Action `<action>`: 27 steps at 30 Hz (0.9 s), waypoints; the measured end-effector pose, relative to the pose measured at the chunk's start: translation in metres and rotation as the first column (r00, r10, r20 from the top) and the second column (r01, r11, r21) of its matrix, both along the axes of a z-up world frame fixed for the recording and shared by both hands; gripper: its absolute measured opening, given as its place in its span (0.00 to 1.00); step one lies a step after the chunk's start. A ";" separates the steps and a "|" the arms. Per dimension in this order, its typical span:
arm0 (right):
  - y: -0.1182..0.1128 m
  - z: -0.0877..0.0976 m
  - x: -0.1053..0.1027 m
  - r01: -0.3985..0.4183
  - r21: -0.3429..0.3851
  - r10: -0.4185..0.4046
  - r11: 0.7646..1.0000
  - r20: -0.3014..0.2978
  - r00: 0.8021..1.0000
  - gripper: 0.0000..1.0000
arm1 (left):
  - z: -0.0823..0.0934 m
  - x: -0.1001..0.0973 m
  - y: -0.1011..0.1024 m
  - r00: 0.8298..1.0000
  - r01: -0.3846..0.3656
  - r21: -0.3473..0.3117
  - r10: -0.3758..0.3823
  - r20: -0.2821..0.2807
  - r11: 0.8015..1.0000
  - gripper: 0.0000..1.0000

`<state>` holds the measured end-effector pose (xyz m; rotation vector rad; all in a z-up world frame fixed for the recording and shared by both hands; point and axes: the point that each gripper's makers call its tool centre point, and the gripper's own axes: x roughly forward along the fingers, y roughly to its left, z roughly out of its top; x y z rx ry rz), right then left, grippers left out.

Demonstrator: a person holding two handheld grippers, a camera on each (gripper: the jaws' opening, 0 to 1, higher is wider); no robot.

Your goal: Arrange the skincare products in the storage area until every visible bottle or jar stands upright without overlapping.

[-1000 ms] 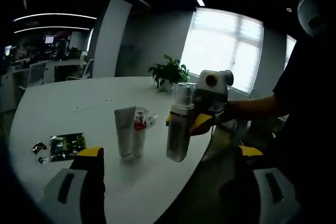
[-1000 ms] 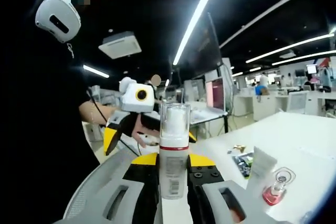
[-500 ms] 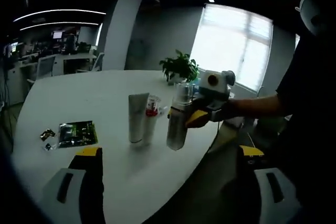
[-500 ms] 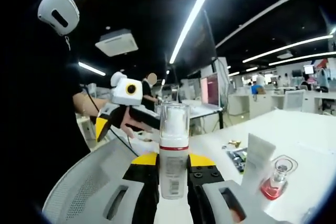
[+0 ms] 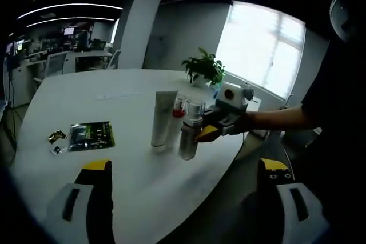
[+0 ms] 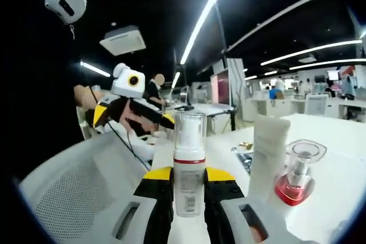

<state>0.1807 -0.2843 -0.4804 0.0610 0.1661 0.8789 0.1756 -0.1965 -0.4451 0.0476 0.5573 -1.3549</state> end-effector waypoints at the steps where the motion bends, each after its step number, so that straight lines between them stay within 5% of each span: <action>1: 0.000 -0.003 0.001 0.001 -0.005 -0.001 1.000 -0.001 1.000 0.11 | -0.001 0.001 0.000 1.000 0.000 0.006 0.000 0.002 1.000 0.99; 8: -0.005 -0.031 0.010 -0.002 -0.043 0.001 0.999 -0.020 1.000 0.11 | -0.009 0.006 0.000 1.000 -0.002 0.034 0.002 -0.004 0.999 0.98; 27: -0.007 -0.065 0.010 0.006 -0.128 -0.011 0.992 -0.035 0.999 0.11 | -0.023 0.017 0.001 0.999 -0.002 0.057 0.004 -0.037 0.998 0.97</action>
